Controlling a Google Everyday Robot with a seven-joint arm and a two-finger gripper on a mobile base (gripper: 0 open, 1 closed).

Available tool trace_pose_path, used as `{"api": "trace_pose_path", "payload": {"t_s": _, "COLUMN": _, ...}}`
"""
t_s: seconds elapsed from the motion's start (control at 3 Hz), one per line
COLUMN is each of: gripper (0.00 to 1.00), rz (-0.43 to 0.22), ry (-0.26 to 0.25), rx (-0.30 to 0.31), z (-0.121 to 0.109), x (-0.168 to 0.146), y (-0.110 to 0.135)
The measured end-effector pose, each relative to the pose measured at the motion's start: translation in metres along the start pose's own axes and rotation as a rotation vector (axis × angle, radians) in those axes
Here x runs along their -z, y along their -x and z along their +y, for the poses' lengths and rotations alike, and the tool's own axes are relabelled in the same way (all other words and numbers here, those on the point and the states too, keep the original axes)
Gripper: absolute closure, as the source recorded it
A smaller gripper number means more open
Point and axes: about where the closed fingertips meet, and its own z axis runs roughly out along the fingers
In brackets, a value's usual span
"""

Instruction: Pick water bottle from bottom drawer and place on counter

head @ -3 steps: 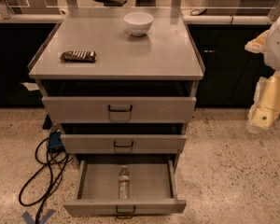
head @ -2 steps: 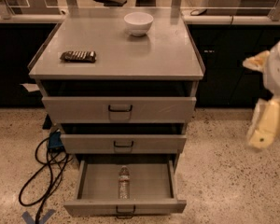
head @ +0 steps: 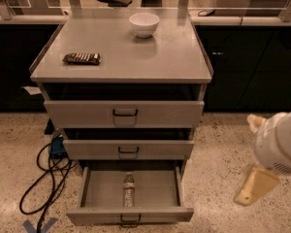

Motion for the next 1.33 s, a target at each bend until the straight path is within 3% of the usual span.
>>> {"api": "trace_pose_path", "payload": {"t_s": 0.33, "gripper": 0.0, "rz": 0.02, "ry": 0.073, "rx": -0.147, "z": 0.041, "x": -0.097, "y": -0.034}}
{"api": "trace_pose_path", "payload": {"t_s": 0.67, "gripper": 0.0, "rz": -0.03, "ry": 0.186, "rx": -0.321, "z": 0.085, "x": -0.184, "y": -0.073}}
{"api": "trace_pose_path", "payload": {"t_s": 1.0, "gripper": 0.0, "rz": -0.05, "ry": 0.258, "rx": -0.344, "z": 0.102, "x": -0.216, "y": -0.075}}
{"api": "trace_pose_path", "payload": {"t_s": 1.33, "gripper": 0.0, "rz": -0.049, "ry": 0.26, "rx": -0.343, "z": 0.103, "x": -0.216, "y": -0.075}}
